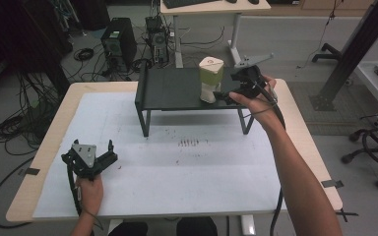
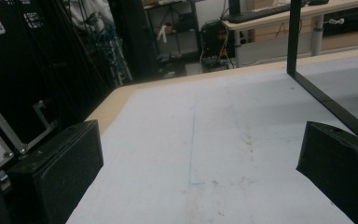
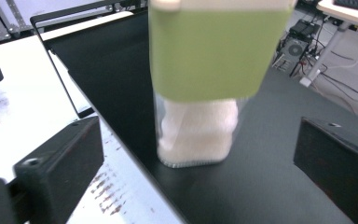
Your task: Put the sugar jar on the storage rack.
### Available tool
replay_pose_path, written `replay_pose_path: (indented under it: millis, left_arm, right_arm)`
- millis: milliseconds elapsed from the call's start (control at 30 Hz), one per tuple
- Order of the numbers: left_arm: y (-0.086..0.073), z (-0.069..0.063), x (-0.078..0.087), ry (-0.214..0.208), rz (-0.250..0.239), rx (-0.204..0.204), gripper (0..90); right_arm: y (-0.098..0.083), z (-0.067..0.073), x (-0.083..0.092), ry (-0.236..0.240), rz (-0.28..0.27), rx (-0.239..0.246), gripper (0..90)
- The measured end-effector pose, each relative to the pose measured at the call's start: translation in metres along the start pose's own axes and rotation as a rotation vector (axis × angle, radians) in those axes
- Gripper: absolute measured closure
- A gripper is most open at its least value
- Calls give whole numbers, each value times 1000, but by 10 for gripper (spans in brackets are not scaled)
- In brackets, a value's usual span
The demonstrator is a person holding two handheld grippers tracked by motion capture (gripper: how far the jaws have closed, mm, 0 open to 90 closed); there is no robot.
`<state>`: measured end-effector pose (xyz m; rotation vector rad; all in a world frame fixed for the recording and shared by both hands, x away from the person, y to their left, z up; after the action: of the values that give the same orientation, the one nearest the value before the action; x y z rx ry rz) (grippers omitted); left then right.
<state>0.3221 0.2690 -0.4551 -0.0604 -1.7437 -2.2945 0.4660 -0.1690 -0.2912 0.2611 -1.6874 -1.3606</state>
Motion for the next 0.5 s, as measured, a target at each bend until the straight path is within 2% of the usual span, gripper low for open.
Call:
replay_pose_path:
  millis: [500]
  left_arm:
    - [0,2,1,-1,0,15,2]
  right_arm:
    - [-28,24,33,-28,-12,27,8]
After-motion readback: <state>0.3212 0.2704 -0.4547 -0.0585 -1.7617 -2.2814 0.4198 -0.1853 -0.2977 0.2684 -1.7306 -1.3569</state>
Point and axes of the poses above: each handheld gripper's, and its own axes: x roughly backward along the jaws, y roughly out of its top, z roughly to its left, the point moved 3 cm from there along -x, roughly forward along the jaws, and after that the axes turned 5 degrees about -x, right-handed, at the moved point
